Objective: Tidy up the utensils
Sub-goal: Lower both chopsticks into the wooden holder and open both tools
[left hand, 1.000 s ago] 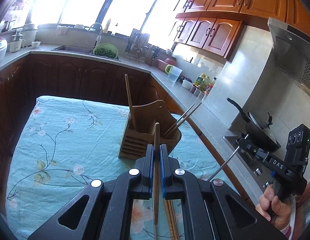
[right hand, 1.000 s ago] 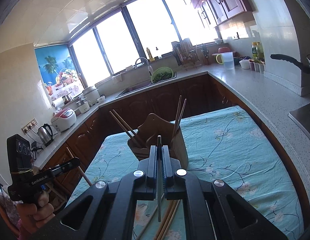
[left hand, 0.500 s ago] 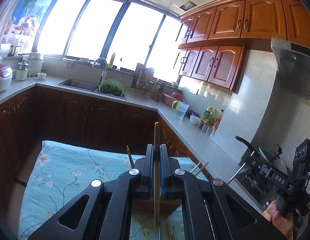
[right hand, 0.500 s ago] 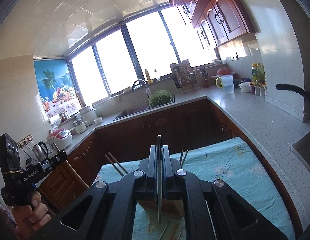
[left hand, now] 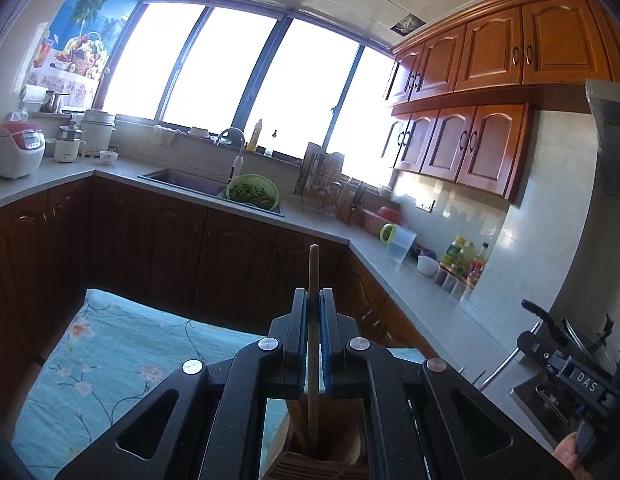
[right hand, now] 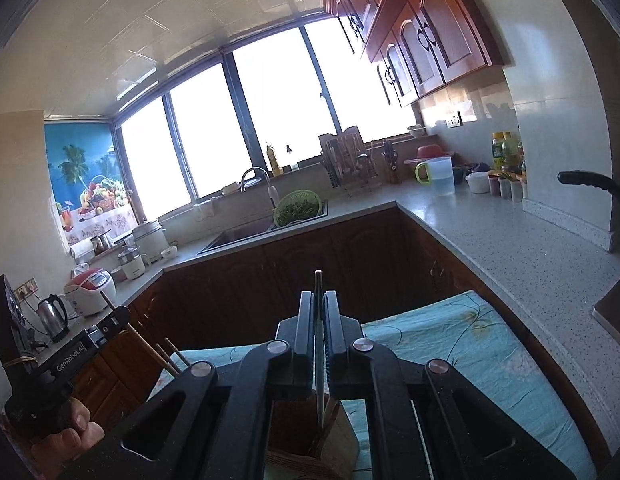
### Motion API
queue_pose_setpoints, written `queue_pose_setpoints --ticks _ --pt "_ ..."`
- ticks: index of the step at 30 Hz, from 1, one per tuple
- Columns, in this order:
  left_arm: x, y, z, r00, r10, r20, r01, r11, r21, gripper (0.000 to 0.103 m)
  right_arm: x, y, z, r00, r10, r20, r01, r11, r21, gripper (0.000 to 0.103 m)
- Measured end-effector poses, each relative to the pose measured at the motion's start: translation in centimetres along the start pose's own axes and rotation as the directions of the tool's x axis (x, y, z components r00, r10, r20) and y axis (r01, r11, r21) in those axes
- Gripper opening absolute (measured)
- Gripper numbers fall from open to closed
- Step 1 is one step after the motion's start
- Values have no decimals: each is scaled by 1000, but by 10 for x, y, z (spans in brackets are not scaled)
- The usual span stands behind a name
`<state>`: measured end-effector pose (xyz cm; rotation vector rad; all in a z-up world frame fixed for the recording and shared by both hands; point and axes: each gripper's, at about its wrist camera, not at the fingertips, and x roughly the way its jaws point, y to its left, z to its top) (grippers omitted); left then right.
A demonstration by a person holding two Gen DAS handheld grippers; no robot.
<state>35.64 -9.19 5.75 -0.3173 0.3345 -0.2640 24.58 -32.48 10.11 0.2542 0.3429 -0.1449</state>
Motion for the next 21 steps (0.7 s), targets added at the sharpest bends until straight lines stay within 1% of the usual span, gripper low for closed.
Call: queue_pose_setpoints --ticks 4,7,10,12,16,21 --pt "18 3 -26 998 11 -56 -11 1000 -7 3 15 -9 -24 999 0 -50 1 1000 25 4" --pt "27 5 -38 995 9 -96 -10 1000 -15 4 23 -13 -35 996 4 -90 0 999 38 5" --pt "36 5 -38 992 -11 -125 11 1000 -3 4 28 -12 -43 992 6 -124 0 999 41 5" --pt "40 7 -32 990 -10 -140 11 1000 13 5 32 -12 -46 990 9 -141 -2 999 46 5" --pt "34 20 -11 989 -13 -144 15 1000 15 5 33 -15 -47 988 5 -152 3 999 50 5" --pt "31 22 -8 989 -10 -145 13 1000 18 5 34 -17 -48 987 4 -162 5 999 54 6"
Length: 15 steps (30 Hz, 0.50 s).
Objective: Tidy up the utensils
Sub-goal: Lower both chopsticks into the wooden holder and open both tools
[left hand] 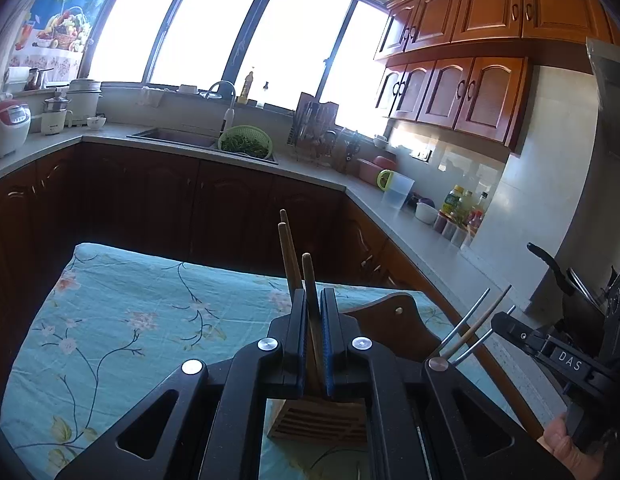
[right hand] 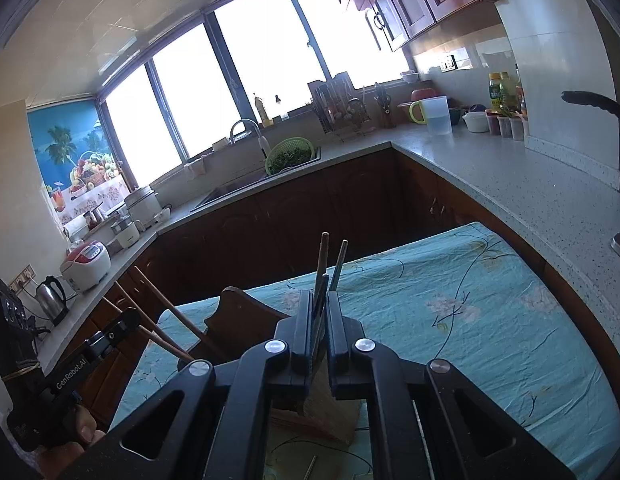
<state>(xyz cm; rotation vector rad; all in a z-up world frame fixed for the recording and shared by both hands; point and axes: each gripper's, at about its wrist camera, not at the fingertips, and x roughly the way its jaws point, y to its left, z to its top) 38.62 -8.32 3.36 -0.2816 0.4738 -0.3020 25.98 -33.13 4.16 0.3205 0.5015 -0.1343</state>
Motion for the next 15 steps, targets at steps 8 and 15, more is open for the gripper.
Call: queue_pose_setpoints --ticks 8,15 --pt "-1 0 -3 1000 -5 -21 5 1000 -7 9 -3 -2 1 1000 11 4 -11 1000 22 13" --pt "-26 -2 -4 1000 4 19 -3 1000 -17 46 -30 -14 7 995 45 90 -53 994 91 54"
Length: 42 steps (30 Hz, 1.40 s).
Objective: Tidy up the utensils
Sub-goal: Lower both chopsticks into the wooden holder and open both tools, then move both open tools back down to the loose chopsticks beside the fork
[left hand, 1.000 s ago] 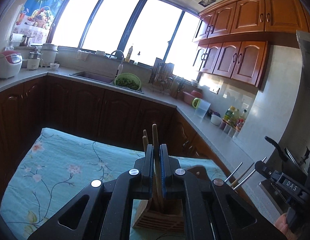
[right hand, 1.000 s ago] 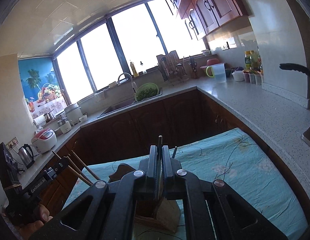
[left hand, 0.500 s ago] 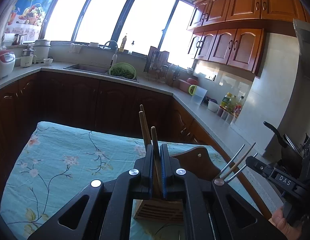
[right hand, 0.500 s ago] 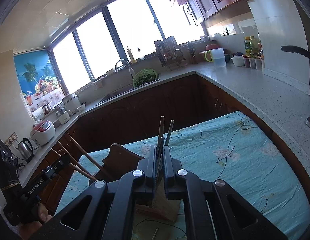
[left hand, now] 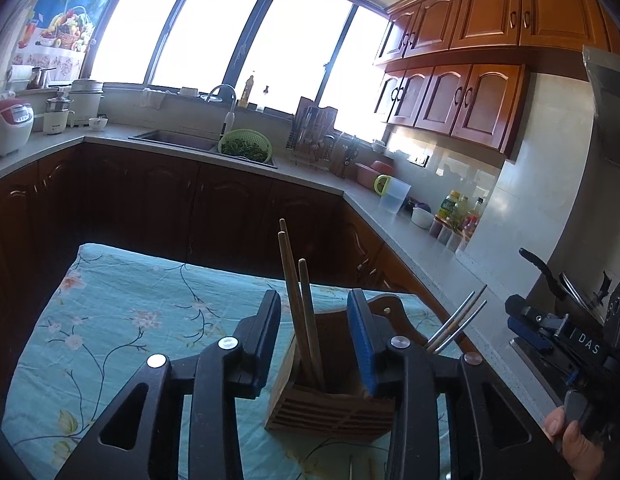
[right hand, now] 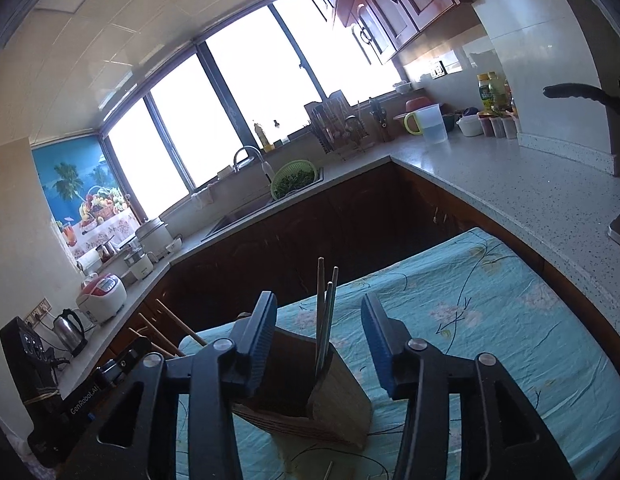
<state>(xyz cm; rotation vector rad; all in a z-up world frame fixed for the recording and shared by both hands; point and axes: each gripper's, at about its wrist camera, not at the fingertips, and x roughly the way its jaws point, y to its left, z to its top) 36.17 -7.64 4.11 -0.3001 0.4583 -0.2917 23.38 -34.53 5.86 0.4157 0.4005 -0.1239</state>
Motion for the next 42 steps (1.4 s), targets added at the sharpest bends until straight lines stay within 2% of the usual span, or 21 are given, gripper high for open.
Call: queue_pose_setpoints --ticks 2,4,5,6,7,10,18,23,29,33,38,40,42 --pt "-11 2 -3 1000 5 23 -4 1000 -14 55 -8 -1 3 1000 16 17 -16 1000 11 78" --pt "-21 2 -6 999 12 31 -12 1000 -20 65 -17 -1 3 999 38 36 -39 999 20 95" --pt "-26 3 -10 999 23 32 -22 999 -23 77 -21 -1 3 998 44 43 -45 999 19 100" --pt "-32 4 -14 999 30 42 -29 999 -27 82 -25 0 1 998 46 48 -47 999 16 100" --pt "-39 4 -19 998 34 52 -33 999 -25 83 -30 0 -1 998 47 50 -48 999 13 100" --pt "-54 4 -32 996 74 42 -73 997 -10 92 -42 -2 -10 998 45 38 -46 999 12 100" --pt "-94 6 -69 996 83 -45 -83 996 -11 94 -72 -25 -58 999 -10 -39 12 999 46 100" --pt "-108 5 -92 987 100 -125 -102 995 -11 94 -85 -46 -94 991 -60 -120 69 995 71 100" --pt "-103 1 -106 968 112 -226 -114 993 5 94 -102 -65 -124 979 -99 -177 116 989 88 100" --pt "-92 -13 -113 957 114 -267 -103 993 55 93 -107 -66 -133 974 -121 -190 135 989 65 100" --pt "-74 -39 -126 932 92 -350 -48 990 132 92 -103 -61 -136 972 -124 -202 133 990 35 97" --pt "-65 -51 -135 919 96 -382 -29 984 177 87 -101 -58 -136 970 -132 -203 139 990 16 91" --pt "-51 -60 -146 900 98 -425 -5 977 214 73 -96 -57 -137 967 -136 -216 141 990 8 76"
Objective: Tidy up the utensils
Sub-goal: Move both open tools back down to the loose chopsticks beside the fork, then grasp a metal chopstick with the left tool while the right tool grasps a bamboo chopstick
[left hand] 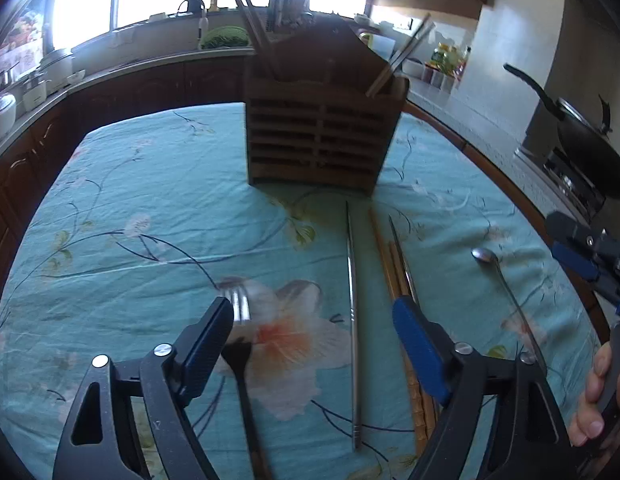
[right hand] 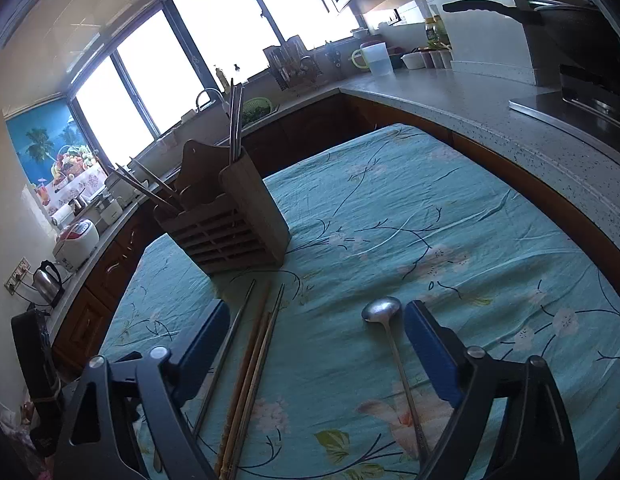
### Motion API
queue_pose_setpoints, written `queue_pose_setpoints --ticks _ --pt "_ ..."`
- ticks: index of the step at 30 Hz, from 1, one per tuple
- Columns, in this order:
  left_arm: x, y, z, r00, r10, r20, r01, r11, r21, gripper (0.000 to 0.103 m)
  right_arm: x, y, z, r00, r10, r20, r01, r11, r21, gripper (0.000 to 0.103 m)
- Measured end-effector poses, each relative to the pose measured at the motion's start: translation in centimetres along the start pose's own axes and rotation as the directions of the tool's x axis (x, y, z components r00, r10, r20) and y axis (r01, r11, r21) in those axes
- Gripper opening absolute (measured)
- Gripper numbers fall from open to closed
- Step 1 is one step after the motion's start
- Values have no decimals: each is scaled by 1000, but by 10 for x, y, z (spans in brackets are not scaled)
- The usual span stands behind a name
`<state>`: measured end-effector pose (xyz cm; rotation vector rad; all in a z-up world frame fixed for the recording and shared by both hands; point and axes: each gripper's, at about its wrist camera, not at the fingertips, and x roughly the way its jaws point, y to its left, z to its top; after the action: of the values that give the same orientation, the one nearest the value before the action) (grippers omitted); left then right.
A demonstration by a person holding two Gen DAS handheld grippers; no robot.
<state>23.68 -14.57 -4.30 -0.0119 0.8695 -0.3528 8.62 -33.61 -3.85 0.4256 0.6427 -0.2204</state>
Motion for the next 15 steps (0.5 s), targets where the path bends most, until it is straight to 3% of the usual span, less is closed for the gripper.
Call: queue_pose_setpoints --ticks 2,4,5,8,12,15 --pt "16 -10 -1 999 10 -49 -8 999 38 64 7 1 0 1000 -3 -29 3 1000 -6 57" --pt "30 -16 -5 994 29 -102 -23 997 67 50 16 2 -1 998 -3 -59 3 1000 -11 50" --pt "35 -16 -7 992 40 -120 -31 997 74 42 20 3 -1 997 5 -78 -6 1000 -17 49" --pt "29 -19 -13 991 84 -103 -73 992 102 34 35 10 -6 992 14 -125 -20 999 -47 43" --pt "14 -10 -27 991 77 -109 -69 995 78 20 61 27 -14 980 34 -196 -52 995 -89 37" --pt "1 -2 -37 991 57 -123 -54 998 30 14 82 44 -20 969 32 -245 -68 988 -140 34"
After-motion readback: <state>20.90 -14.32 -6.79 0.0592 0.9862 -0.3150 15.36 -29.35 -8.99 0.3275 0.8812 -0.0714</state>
